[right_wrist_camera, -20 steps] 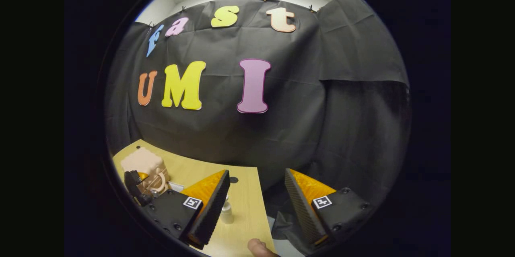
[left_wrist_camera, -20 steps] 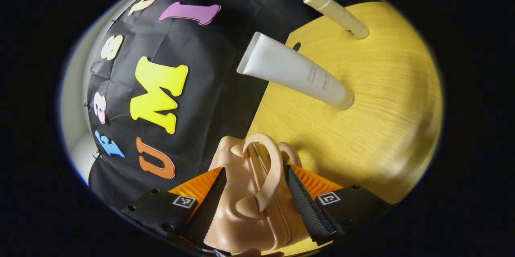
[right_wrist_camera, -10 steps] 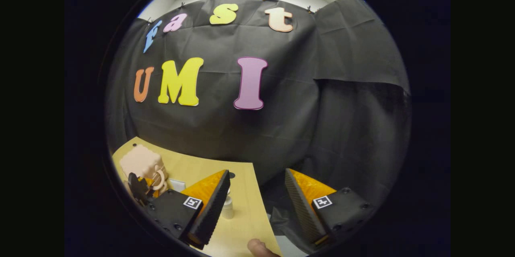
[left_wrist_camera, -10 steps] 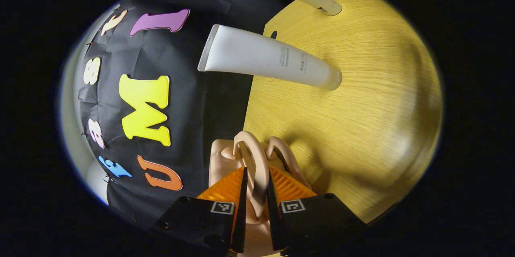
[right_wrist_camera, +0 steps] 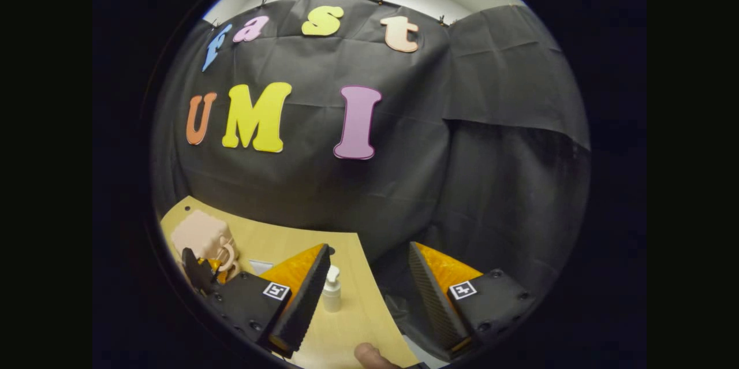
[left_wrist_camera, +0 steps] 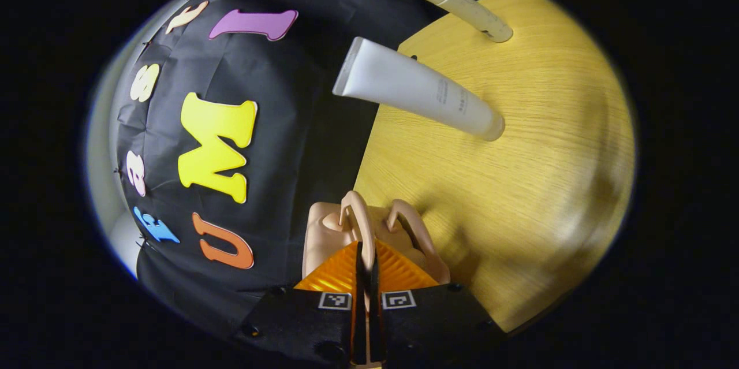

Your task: First open the suitcase, pack the skin care products into it, and then close the suitcase.

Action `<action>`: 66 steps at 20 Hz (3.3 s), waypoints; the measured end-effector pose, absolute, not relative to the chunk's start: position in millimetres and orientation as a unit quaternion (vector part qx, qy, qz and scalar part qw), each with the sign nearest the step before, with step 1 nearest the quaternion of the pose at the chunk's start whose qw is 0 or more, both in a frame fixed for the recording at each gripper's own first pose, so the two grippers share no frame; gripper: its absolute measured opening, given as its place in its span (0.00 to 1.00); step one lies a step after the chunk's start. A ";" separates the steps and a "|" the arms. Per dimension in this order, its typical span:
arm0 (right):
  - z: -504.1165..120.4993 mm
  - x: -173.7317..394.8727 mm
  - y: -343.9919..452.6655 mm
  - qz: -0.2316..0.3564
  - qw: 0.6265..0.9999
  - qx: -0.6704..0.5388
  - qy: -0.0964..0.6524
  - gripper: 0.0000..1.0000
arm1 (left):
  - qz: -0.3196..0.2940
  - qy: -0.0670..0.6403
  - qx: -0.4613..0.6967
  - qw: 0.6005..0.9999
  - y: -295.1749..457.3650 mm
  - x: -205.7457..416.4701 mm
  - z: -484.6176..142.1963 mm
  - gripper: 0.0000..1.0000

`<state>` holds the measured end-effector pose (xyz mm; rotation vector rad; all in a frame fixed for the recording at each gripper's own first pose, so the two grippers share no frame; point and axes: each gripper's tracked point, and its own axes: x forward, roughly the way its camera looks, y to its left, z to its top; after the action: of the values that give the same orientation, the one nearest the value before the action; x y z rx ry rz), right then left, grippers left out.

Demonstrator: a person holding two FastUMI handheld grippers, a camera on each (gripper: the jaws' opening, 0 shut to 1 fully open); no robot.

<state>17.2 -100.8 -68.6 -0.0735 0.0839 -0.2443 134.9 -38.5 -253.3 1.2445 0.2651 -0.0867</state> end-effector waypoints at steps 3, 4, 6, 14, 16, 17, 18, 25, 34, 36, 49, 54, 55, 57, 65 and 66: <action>-62.9 15.3 -89.7 -0.132 0.990 -0.034 0.037 0.81 | -0.053 0.121 0.552 0.824 -30.2 129.5 -235.7 0.04; -61.8 15.7 -86.5 -0.136 0.989 -0.037 0.036 0.81 | -0.055 0.117 0.543 0.830 -27.2 128.5 -227.6 0.03; -60.0 14.7 -77.0 -0.139 0.989 -0.036 0.039 0.81 | -0.058 0.110 0.516 0.847 -19.0 126.1 -210.4 0.03; -45.2 17.4 -29.9 -0.137 0.989 -0.033 0.034 0.81 | -0.044 0.116 0.411 0.903 38.2 130.9 -126.5 0.03; -42.0 18.3 -15.7 -0.134 0.990 -0.035 0.032 0.81 | -0.036 0.118 0.380 0.917 59.2 135.3 -108.9 0.03; -41.2 18.6 -8.3 -0.133 0.990 -0.036 0.031 0.81 | -0.030 0.113 0.372 0.921 71.4 136.0 -98.3 0.03; -39.7 19.1 -1.0 -0.131 0.990 -0.036 0.030 0.81 | -0.021 0.107 0.370 0.922 86.3 137.3 -88.3 0.03; -43.2 23.5 43.5 -0.122 0.991 -0.036 0.040 0.81 | 0.032 0.106 0.321 0.940 194.5 146.8 -58.7 0.02; -58.6 25.6 78.2 -0.113 0.990 -0.045 0.072 0.81 | 0.041 0.116 0.245 0.962 302.1 155.0 -88.5 0.03; -56.7 25.6 78.6 -0.118 0.989 -0.045 0.075 0.81 | 0.040 0.124 0.237 0.963 324.6 155.4 -101.4 0.03; -83.1 6.8 96.4 -0.120 0.984 -0.075 0.111 0.81 | 0.011 0.238 -0.015 0.971 435.1 180.6 -256.9 0.03; -101.3 3.6 102.4 -0.119 0.981 -0.077 0.135 0.82 | -0.009 0.271 -0.080 0.959 441.7 182.8 -304.1 0.04; -105.6 2.2 103.0 -0.119 0.980 -0.078 0.140 0.82 | -0.012 0.274 -0.090 0.957 440.3 182.7 -309.3 0.04; -113.8 -0.3 103.3 -0.118 0.978 -0.075 0.154 0.81 | -0.020 0.286 -0.115 0.951 440.1 180.6 -323.2 0.04; -140.2 -8.4 105.3 -0.103 0.970 -0.091 0.198 0.82 | -0.031 0.274 -0.212 0.938 441.5 181.6 -335.2 0.08; -140.1 -7.6 106.1 -0.100 0.970 -0.095 0.199 0.82 | -0.026 0.276 -0.218 0.936 442.5 180.6 -335.9 0.13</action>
<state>-7.6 106.1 -140.1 -0.1913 0.4025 -0.2029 180.6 442.5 -335.9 -0.4460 0.5642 -0.0535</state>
